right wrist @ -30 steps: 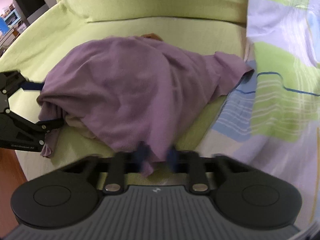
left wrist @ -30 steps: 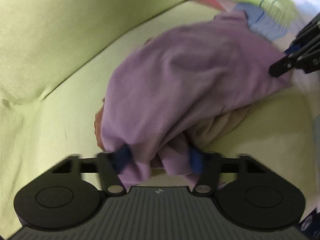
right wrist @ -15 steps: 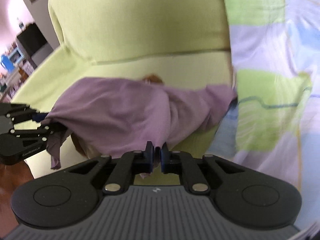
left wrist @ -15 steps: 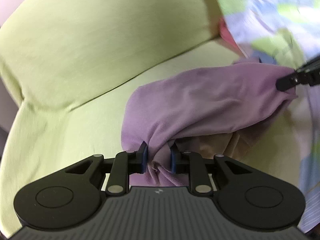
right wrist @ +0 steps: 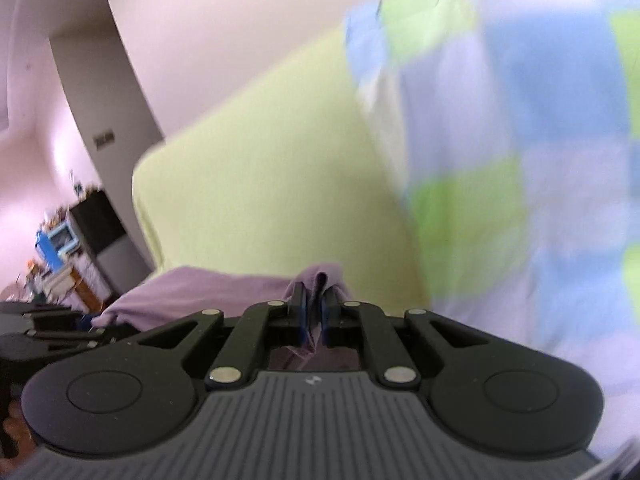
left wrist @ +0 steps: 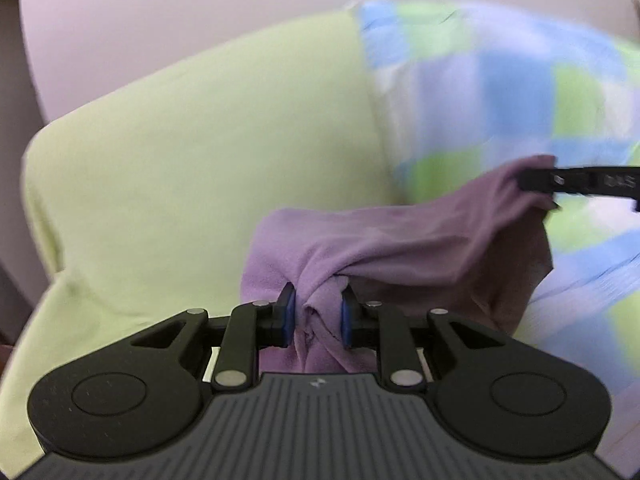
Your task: Fold clothes
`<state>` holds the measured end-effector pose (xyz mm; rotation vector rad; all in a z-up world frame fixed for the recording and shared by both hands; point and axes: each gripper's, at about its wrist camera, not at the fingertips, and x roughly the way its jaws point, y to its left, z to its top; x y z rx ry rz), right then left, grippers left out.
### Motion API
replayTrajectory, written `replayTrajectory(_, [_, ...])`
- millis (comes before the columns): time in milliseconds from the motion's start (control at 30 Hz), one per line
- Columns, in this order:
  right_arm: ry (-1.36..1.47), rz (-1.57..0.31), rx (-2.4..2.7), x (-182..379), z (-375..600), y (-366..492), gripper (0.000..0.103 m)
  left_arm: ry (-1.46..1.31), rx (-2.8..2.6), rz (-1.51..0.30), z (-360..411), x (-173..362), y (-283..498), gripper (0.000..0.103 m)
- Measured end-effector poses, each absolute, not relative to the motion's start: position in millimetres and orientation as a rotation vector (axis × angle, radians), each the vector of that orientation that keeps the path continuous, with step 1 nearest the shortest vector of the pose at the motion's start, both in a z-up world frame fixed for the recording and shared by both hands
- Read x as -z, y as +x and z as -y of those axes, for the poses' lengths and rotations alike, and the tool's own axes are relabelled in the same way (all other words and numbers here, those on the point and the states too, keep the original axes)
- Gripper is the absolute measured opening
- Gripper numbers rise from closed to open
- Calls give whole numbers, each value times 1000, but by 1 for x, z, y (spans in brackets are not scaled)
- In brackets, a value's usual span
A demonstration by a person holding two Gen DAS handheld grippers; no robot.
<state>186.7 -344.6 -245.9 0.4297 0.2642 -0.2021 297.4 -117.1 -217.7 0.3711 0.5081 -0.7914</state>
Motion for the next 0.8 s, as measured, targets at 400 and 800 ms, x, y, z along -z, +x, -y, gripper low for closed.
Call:
replayTrajectory(400, [412,-707,589,223,505,-77,82,612,1154,-960,250,298,70,36])
replayTrajectory(800, [1078,-767,733,393,508,-206,82,1200,1370,-715,305,377,-13,61])
